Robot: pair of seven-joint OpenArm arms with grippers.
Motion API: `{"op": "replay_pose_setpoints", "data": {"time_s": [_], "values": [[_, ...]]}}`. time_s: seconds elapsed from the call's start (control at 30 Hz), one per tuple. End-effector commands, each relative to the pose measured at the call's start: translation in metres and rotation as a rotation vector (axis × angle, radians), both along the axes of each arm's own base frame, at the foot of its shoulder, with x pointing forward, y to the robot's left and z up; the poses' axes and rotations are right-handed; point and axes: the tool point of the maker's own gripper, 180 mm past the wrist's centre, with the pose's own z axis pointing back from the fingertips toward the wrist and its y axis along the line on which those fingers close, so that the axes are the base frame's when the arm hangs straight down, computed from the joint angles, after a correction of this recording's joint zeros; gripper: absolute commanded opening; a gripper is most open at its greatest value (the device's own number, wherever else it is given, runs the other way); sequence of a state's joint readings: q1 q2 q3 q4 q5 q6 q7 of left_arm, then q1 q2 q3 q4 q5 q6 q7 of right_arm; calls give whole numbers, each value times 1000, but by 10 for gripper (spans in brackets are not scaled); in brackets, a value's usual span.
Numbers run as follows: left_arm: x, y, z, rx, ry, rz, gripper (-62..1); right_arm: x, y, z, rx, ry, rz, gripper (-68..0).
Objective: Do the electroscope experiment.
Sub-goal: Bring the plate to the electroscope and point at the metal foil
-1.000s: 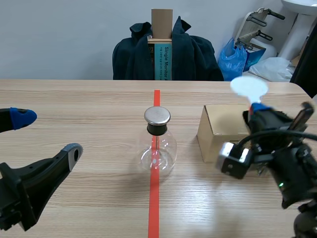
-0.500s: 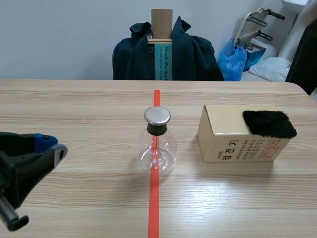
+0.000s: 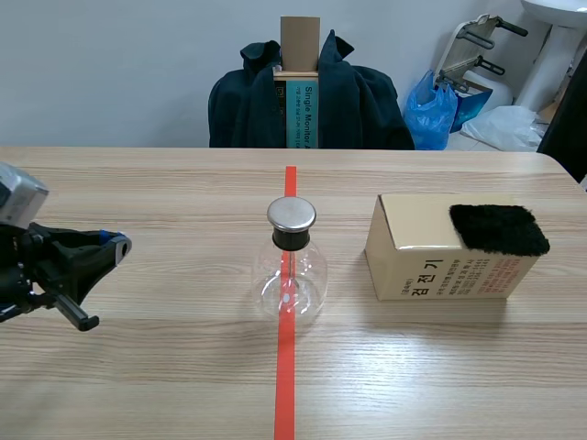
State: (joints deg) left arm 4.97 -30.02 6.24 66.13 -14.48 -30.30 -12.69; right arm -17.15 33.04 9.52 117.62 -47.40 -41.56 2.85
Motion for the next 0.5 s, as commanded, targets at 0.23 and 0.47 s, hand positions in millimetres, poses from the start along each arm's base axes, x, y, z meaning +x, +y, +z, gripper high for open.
{"op": "replay_pose_setpoints", "data": {"time_s": [0.23, 0.47], "values": [[4, -56, -17, -68, -27, -137, -581, -13, 1, 16, -2, -91, 4, -667], [-2, -81, -30, -76, -13, -188, -581, -13, 1, 16, -6, -91, 6, -667]]}}
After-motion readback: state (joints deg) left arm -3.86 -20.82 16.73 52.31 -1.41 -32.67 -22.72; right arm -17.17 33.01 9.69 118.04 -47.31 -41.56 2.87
